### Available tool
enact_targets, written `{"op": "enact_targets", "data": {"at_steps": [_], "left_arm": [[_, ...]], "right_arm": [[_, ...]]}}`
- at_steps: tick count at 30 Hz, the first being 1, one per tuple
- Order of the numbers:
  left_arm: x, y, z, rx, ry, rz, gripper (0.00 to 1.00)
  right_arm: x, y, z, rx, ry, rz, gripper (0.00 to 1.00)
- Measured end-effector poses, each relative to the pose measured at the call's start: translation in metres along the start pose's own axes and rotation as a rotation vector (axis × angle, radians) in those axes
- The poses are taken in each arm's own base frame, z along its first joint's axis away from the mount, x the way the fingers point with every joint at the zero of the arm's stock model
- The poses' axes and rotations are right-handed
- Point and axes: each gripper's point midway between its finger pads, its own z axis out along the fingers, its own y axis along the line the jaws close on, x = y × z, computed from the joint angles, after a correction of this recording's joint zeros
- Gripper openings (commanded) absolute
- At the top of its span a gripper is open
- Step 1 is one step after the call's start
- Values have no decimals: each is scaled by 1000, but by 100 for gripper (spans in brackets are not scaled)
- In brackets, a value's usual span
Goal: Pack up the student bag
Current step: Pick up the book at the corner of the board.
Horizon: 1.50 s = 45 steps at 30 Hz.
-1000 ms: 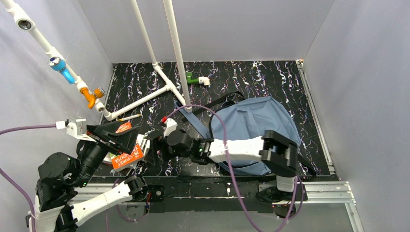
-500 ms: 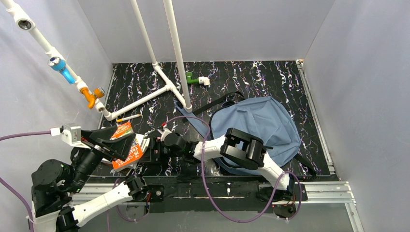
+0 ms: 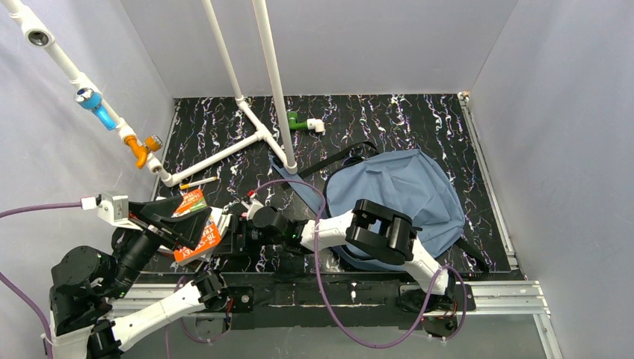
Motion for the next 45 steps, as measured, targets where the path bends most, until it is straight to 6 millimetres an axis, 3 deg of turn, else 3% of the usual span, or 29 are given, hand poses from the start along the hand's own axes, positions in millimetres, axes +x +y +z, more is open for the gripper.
{"op": "enact_targets", "data": {"at_steps": [10,26,37,41,45], "left_arm": [[3,-5,6,5,25,12,98],[1,-6,6,7,16,8,98],[1,-6,6,7,16,7,98],[1,-6,6,8,16,6,98],[1,-6,6,8,16,1,98]], "right_arm": [[-11,24,8,-59,-9,-8,75],[-22,-8,19,-14,-18,17,69],[-35,5,25,-42,-36,3,51],[-34,2,25,-34,-33,7,61],[-34,1,25,-30,-28,5,59]]}}
